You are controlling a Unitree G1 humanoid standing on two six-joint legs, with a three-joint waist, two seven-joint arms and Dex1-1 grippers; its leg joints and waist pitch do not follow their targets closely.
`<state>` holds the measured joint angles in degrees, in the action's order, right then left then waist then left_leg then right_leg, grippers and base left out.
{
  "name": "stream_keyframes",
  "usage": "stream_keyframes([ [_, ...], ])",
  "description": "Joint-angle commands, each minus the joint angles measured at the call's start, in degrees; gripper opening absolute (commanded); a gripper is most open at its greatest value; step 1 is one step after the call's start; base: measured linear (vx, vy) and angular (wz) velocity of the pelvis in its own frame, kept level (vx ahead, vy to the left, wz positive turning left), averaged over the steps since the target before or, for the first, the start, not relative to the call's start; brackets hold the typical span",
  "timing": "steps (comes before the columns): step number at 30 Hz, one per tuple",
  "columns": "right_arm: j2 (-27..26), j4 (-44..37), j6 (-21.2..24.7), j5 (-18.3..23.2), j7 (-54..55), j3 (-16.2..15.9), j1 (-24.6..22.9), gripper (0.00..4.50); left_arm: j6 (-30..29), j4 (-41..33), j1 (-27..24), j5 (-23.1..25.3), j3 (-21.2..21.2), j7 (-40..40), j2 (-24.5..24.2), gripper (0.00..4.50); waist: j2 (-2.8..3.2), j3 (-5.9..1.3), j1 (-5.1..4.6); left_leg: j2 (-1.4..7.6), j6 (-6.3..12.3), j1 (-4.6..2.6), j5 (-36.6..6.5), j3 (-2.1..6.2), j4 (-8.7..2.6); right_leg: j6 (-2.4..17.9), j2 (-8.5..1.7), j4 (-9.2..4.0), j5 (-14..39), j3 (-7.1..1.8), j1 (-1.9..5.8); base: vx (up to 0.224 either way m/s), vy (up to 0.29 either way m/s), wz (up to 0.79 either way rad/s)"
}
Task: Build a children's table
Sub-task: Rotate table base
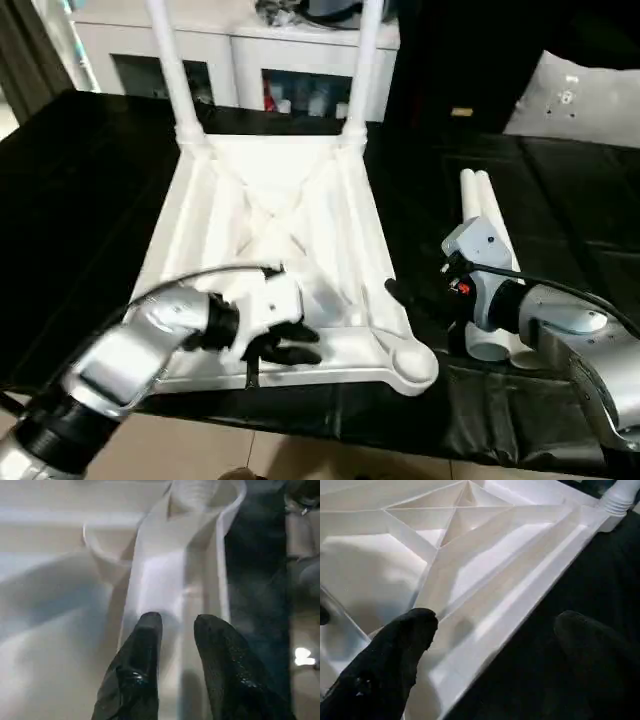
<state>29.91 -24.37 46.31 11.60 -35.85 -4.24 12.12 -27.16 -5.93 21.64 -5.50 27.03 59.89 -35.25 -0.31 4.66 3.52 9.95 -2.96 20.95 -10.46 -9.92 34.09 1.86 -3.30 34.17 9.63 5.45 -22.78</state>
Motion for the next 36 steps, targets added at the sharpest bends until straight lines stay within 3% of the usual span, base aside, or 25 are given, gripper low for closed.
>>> stream_keyframes([
  [1,0.9,-1.4,0.8,0.4,-0.5,0.9,-0.7,4.50,3.2,4.2,2.7,6.3,1.3,-5.5,1.3,1.32,0.34,-3.61,0.09,3.01,0.49,-0.90,-13.7,1.45,-4.05,3.8,-4.96,-5.65,24.8,-3.76,2.52,0.000,0.000,0.00],
  [3,1.3,-2.0,1.1,0.7,-0.4,1.0,-1.0,4.50,4.9,7.4,4.2,8.2,1.6,-9.2,3.2,1.32,0.42,-3.64,0.22,2.96,0.57,-1.06,-14.2,1.44,-3.87,3.7,-5.12,-5.87,26.1,-3.61,2.45,0.000,0.000,0.00],
  [5,1.6,-2.5,1.4,0.8,-0.3,1.0,-1.2,4.50,6.2,9.5,5.5,9.1,2.0,-11.1,4.9,1.32,0.27,-3.67,0.24,2.80,0.61,-0.77,-14.3,1.54,-3.82,3.1,-5.26,-6.02,27.8,-3.38,2.75,0.000,0.000,0.00],
  [6,1.8,-2.7,1.5,0.7,-0.1,1.0,-1.3,4.50,6.8,10.8,6.2,9.5,2.1,-12.3,6.3,1.32,0.16,-3.59,0.17,2.72,0.80,-0.91,-14.7,1.53,-3.79,2.0,-5.15,-6.47,29.5,-3.25,2.48,0.000,0.000,0.00],
  [15,1.1,-1.8,3.2,0.1,3.2,3.0,-0.2,4.50,9.5,16.8,8.7,8.4,-1.8,-18.4,13.7,1.32,-0.03,-4.14,0.22,2.86,1.90,-0.51,-12.5,1.59,-3.50,3.4,-5.24,-6.04,25.8,-3.16,2.66,0.000,0.000,0.00],
  [17,-1.6,-2.0,6.6,-0.1,7.2,5.1,0.6,4.50,7.3,11.4,6.1,3.9,-4.1,-16.1,13.9,1.32,0.02,-4.31,0.28,2.89,1.78,-0.54,-11.6,1.54,-3.41,4.4,-5.43,-5.66,24.1,-3.27,2.70,0.000,0.000,0.00],
  [18,-2.4,-2.0,7.4,-0.2,8.3,5.5,0.8,4.50,6.5,9.9,5.4,2.8,-4.6,-15.5,13.8,1.32,-0.04,-4.29,0.11,2.99,1.71,-0.04,-10.5,1.67,-3.63,5.4,-5.47,-5.36,22.8,-3.23,3.00,0.000,0.000,0.00],
  [19,-5.6,-1.6,9.8,-0.9,12.2,7.2,1.9,4.50,3.3,6.4,3.8,0.2,-6.4,-14.8,13.7,1.32,0.14,-4.48,0.04,3.21,1.35,-0.43,-9.9,1.59,-3.50,6.6,-5.52,-4.91,20.6,-3.46,2.79,0.000,0.000,0.00],
  [21,-8.4,-1.2,11.9,-1.4,15.4,8.4,2.9,4.50,0.6,3.3,2.4,-1.9,-7.7,-14.2,13.3,1.49,0.30,-4.47,-0.19,3.13,1.06,-0.42,-9.0,1.51,-3.54,8.0,-5.23,-4.49,18.4,-3.48,2.69,0.000,0.000,0.00],
  [22,-9.7,-0.8,13.7,-2.2,17.2,8.7,3.5,4.50,-0.5,1.4,1.5,-2.8,-8.5,-14.0,12.8,1.59,0.59,-4.33,-0.13,3.07,0.96,-0.60,-9.4,1.39,-3.56,7.9,-5.03,-4.62,18.7,-3.51,2.51,0.000,0.000,0.00],
  [24,-10.8,0.7,17.3,-4.5,20.1,8.1,4.9,4.50,-3.2,-2.4,-0.2,-5.0,-10.1,-13.3,11.8,1.68,0.59,-4.22,-0.18,2.95,0.60,-0.57,-9.9,1.29,-3.67,7.7,-4.93,-4.72,19.1,-3.52,2.62,0.000,0.000,0.00],
  [25,-11.3,1.4,18.5,-4.6,20.5,8.2,5.4,4.50,-4.0,-3.7,-0.7,-5.7,-10.5,-13.0,11.4,1.76,0.49,-4.23,-0.20,2.99,0.21,-0.71,-10.1,1.31,-3.66,7.6,-4.96,-4.61,19.5,-3.55,2.62,0.000,0.000,0.00],
  [26,-14.0,4.7,20.6,-4.1,22.3,9.9,7.4,4.50,-6.7,-7.9,-2.6,-7.8,-11.7,-12.4,10.0,1.76,0.85,-4.18,-0.29,3.02,-0.40,-0.92,-11.5,1.46,-3.74,7.8,-5.10,-4.64,20.8,-3.53,2.52,0.000,0.000,0.00],
  [27,-14.2,5.0,20.8,-4.1,22.5,10.1,7.6,4.50,-7.0,-8.2,-2.7,-7.9,-11.8,-12.4,9.9,1.98,0.75,-4.05,-0.35,2.98,-0.61,-0.95,-12.2,1.41,-3.77,7.5,-5.06,-4.83,21.7,-3.52,2.38,0.000,0.000,0.00],
  [30,-14.9,9.2,24.0,-5.2,24.9,10.5,10.4,4.50,-9.9,-12.3,-4.5,-9.4,-12.0,-11.6,8.4,2.08,0.96,-4.02,-0.35,2.98,-1.58,-1.22,-13.3,1.48,-3.84,6.6,-4.92,-4.84,22.5,-3.55,2.30,0.000,0.000,0.00],
  [32,-15.0,10.8,24.6,-5.3,25.6,10.6,11.4,4.50,-10.8,-13.7,-5.2,-9.6,-11.9,-11.4,7.8,2.40,0.97,-3.91,-0.23,2.92,-2.07,-1.37,-13.8,1.37,-3.89,5.7,-4.85,-4.94,22.9,-3.62,2.18,0.000,0.000,0.00],
  [33,-15.3,12.5,25.2,-5.3,26.3,11.3,12.5,4.50,-12.3,-15.2,-5.8,-10.6,-11.8,-11.2,7.5,2.40,0.55,-3.88,-0.34,2.84,-2.02,-1.27,-13.8,1.29,-3.91,5.4,-4.84,-5.05,23.2,-3.62,2.25,0.000,0.000,0.00],
  [35,-15.5,13.7,26.1,-5.7,26.9,11.8,13.5,4.50,-13.8,-16.7,-6.4,-11.9,-11.9,-10.9,7.3,2.55,0.76,-3.92,-0.25,2.76,-2.01,-1.08,-13.3,1.35,-3.91,5.0,-4.98,-5.06,23.8,-3.64,2.43,0.000,0.000,0.00],
  [36,-15.4,14.0,26.2,-5.8,27.1,11.8,13.6,4.50,-14.1,-17.0,-6.5,-12.1,-11.9,-10.9,7.3,2.55,0.46,-4.05,-0.21,2.83,-2.06,-1.11,-12.4,1.34,-3.87,5.1,-5.01,-4.81,23.0,-3.70,2.45,0.000,0.000,0.00],
])
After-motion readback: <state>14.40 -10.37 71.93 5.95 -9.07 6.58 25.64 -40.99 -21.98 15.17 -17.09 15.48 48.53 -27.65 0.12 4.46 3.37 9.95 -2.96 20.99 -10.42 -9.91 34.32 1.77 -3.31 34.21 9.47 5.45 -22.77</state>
